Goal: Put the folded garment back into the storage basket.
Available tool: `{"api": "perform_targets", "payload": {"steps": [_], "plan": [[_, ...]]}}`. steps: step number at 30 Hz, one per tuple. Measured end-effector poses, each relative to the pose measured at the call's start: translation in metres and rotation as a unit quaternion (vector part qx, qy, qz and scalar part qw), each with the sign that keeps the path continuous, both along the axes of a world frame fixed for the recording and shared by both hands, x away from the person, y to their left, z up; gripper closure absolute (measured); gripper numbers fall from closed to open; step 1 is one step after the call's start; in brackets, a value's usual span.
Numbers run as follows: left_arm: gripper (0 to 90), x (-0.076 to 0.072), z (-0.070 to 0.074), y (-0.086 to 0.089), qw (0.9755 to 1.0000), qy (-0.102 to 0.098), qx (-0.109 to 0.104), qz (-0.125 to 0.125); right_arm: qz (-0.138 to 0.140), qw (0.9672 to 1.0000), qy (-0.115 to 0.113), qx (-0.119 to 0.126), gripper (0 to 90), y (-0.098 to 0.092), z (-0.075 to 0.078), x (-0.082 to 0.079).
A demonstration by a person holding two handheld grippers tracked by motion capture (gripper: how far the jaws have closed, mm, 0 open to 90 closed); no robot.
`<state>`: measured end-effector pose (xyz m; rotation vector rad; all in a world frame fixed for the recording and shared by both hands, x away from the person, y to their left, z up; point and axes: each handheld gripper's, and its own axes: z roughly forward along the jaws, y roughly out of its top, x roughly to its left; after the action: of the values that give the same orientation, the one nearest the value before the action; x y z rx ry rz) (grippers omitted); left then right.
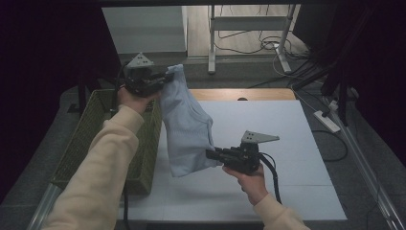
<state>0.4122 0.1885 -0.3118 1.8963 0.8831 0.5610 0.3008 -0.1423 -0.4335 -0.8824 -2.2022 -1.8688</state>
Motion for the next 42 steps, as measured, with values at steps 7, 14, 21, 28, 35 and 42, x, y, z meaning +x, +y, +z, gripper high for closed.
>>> {"api": "perform_targets", "payload": {"steps": [7, 14, 21, 28, 35, 42], "plan": [[80.7, -0.002, 0.004, 0.012, 1.0, -0.002, -0.001, 0.009, 0.007, 1.0, -0.003, 0.006, 79.7, 0.012, 0.003, 0.002], [80.7, -0.003, 0.004, 0.027, 0.9998, 0.0, -0.01, 0.019, 0.013, 0.9999, -0.006, 0.009, 79.7, 0.024, 0.007, 0.006], [80.7, -0.004, 0.0, 0.041, 0.9993, 0.008, -0.028, 0.025, 0.017, 0.9998, -0.008, 0.01, 79.7, 0.033, 0.008, 0.01], [80.7, -0.004, -0.002, 0.05, 0.9986, 0.013, -0.041, 0.03, 0.017, 0.9998, -0.007, 0.012, 79.7, 0.038, 0.008, 0.012], [80.7, -0.004, 0.007, 0.064, 0.9979, 0.018, -0.051, 0.035, 0.025, 0.9994, -0.015, 0.018, 79.7, 0.048, 0.019, 0.014], [80.6, -0.007, 0.008, 0.079, 0.9958, 0.027, -0.079, 0.039, 0.032, 0.9991, -0.022, 0.016, 79.7, 0.061, 0.022, 0.016]]}}
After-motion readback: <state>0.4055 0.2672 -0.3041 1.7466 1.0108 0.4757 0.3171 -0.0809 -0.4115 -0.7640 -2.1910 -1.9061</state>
